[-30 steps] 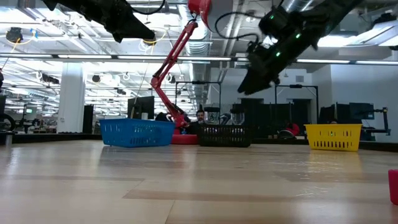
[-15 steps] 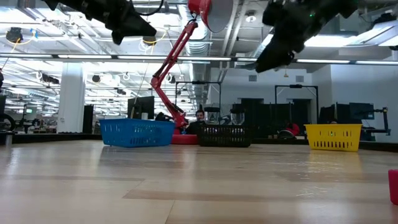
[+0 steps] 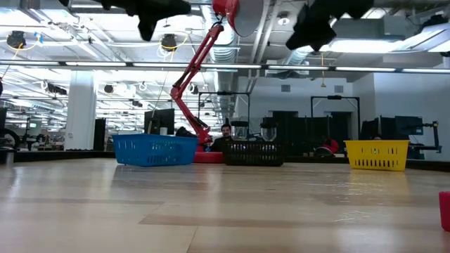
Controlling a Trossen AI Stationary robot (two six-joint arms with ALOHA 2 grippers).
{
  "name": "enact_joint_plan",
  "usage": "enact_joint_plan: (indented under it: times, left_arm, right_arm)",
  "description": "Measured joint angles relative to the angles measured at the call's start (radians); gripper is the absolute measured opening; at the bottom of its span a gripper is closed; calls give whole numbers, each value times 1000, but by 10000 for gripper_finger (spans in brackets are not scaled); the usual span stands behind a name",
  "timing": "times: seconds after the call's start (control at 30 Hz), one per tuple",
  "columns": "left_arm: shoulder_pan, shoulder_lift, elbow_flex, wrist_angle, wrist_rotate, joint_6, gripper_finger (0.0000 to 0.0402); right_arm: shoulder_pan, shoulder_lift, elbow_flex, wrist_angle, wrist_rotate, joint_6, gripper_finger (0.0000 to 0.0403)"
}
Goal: Pick & Place Office items
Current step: Put the red digital timer into the yellow bin
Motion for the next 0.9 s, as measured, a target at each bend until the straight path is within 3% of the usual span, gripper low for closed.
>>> enact_joint_plan:
  times: [0.3, 0.5, 0.9]
  left_arm:
    - [-121, 92, 0, 39, 0, 0, 2]
    - [-184, 128, -1, 44, 0, 0, 2]
    - [-273, 127, 0, 72, -6, 0, 2]
  right_arm:
    - [178, 328, 332, -227, -2, 19, 239]
    - [241, 526, 544, -406, -16, 143, 239]
    - [299, 742, 716, -626, -83, 318, 239]
